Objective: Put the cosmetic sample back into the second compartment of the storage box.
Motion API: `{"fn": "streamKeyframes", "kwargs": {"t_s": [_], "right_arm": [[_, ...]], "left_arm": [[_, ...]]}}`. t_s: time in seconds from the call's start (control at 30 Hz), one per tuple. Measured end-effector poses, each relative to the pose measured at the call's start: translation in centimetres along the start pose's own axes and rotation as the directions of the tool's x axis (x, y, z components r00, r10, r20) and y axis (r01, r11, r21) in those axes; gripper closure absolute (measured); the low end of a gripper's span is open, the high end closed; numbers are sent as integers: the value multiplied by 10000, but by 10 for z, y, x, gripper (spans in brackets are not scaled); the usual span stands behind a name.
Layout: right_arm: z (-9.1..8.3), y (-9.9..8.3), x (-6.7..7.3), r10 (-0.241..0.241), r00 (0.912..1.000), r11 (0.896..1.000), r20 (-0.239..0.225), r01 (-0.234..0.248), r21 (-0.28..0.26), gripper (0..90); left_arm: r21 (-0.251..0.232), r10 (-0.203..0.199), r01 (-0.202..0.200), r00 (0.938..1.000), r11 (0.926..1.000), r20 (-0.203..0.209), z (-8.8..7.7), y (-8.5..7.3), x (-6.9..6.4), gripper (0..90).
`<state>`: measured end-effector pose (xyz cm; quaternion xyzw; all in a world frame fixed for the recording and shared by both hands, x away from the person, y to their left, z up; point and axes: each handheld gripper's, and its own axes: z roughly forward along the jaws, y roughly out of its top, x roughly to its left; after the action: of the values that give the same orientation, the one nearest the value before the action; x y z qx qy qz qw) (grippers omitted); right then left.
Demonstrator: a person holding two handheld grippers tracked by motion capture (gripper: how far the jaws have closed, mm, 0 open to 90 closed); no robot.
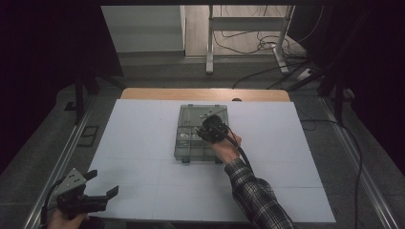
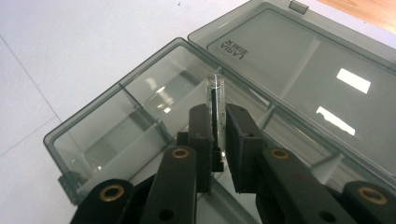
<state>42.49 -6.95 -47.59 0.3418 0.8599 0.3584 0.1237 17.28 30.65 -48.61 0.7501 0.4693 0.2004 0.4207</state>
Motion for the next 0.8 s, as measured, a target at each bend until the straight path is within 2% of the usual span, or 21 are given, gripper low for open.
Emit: {"fn": "streamKeyframes", "kwargs": {"t_s": [0.3, 0.4, 0.6, 0.8], "right_arm": [[15, -1, 4, -5, 9999, 9999, 108, 3, 131, 801], [17, -2, 3, 119, 9999, 9998, -13, -119, 169, 775], [16, -4, 4, 64, 10000, 9997, -12, -64, 250, 745], [11, -4, 7, 32, 10000, 9998, -16, -32, 205, 655]], "left_arm": [[-8, 53, -53, 10000, 10000, 12, 0, 0, 0, 22], [-2, 54, -54, 10000, 10000, 23, 0, 0, 0, 22], [2, 69, -69, 10000, 10000, 24, 0, 0, 0, 22], [6, 74, -74, 10000, 10000, 17, 0, 0, 0, 22]]}}
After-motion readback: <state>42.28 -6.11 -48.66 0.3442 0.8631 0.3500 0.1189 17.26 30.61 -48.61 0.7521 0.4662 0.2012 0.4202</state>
